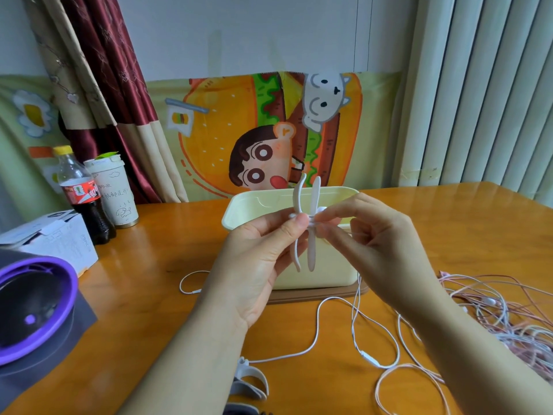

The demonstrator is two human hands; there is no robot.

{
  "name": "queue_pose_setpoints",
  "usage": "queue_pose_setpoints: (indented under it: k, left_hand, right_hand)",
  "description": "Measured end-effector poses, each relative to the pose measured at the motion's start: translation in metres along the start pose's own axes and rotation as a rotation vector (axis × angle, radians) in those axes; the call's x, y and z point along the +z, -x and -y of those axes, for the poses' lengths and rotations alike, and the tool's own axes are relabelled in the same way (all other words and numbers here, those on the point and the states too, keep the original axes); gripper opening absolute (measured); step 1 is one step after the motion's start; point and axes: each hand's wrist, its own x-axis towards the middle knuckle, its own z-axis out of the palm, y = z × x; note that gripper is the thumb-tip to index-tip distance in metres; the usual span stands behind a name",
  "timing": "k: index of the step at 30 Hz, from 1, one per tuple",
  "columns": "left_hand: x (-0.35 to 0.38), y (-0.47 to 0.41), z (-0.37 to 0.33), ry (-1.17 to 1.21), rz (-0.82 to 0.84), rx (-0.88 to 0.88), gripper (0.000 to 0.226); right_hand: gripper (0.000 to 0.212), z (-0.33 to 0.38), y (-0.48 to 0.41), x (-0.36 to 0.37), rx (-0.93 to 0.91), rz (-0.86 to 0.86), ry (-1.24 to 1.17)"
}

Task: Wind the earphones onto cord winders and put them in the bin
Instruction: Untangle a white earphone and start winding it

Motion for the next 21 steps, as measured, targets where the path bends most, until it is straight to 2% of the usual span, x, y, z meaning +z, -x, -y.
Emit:
queue_pose_setpoints:
  k: [5, 9, 15, 21]
  left_hand:
    - [-0.0014, -0.0009, -0.0007, -0.016, -0.026, 0.024, 0.028]
    - [-0.0009, -0.0011, -0.0050, 0.062, -0.021, -0.022, 0.032]
    - [0.0024, 0.0005, -0.0051, 0.121, -0.035, -0.057, 0.035]
    - [-0.0015, 0.0008, -0.0068, -0.010, -0.004, -0.036, 0.041]
  right_hand:
    - [0.021, 0.0017, -0.0013, -0.0008, -0.030, 0.000, 0.061]
    - [0.028, 0.0026, -0.0019, -0.0014, -0.015, 0.012, 0.009]
    - [0.029, 0.0052, -0.0032, 0.0008, -0.084, -0.015, 0.048]
    - [0.032, 0.0038, -0.0050, -0.0017, -0.155, -0.034, 0.098]
